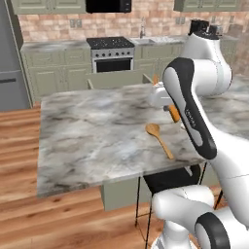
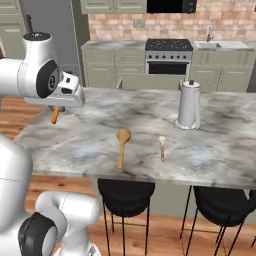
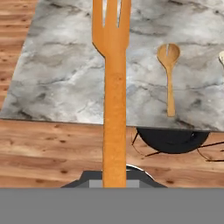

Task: Pick up the metallic utensils from the counter and place them in the open drawer. Make sure not to pick up any wooden utensils.

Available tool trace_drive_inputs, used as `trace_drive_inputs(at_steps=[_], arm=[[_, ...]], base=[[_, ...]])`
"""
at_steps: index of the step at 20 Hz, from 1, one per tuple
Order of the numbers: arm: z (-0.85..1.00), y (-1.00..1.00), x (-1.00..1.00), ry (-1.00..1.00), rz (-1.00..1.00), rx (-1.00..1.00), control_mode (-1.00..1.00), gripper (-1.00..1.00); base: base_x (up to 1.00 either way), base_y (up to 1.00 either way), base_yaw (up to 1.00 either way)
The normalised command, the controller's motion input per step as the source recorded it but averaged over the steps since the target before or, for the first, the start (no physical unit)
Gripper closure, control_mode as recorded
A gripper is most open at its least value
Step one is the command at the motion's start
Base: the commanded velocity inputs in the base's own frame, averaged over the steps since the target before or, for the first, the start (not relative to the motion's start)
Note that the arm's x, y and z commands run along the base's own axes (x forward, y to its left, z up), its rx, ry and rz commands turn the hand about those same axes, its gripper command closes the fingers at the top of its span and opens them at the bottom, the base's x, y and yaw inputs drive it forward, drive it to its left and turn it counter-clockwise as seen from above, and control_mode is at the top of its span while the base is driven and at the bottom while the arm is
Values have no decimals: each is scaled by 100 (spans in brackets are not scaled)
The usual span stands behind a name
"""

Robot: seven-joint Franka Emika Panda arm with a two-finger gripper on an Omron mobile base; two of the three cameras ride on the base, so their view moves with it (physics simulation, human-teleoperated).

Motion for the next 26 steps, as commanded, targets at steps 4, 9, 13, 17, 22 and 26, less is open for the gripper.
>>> trace_drive_inputs(at_steps=[4,9,13,17,22,26], arm=[[0,0,0,0,0,0,100,100],[0,0,0,0,0,0,100,100],[0,0,0,0,0,0,100,100],[0,0,0,0,0,0,100,100],[0,0,0,0,0,0,100,100],[0,0,0,0,0,0,100,100]], base=[[13,100,-8],[1,100,-12],[0,100,-12],[6,100,-23],[20,99,-38],[36,93,-46]])
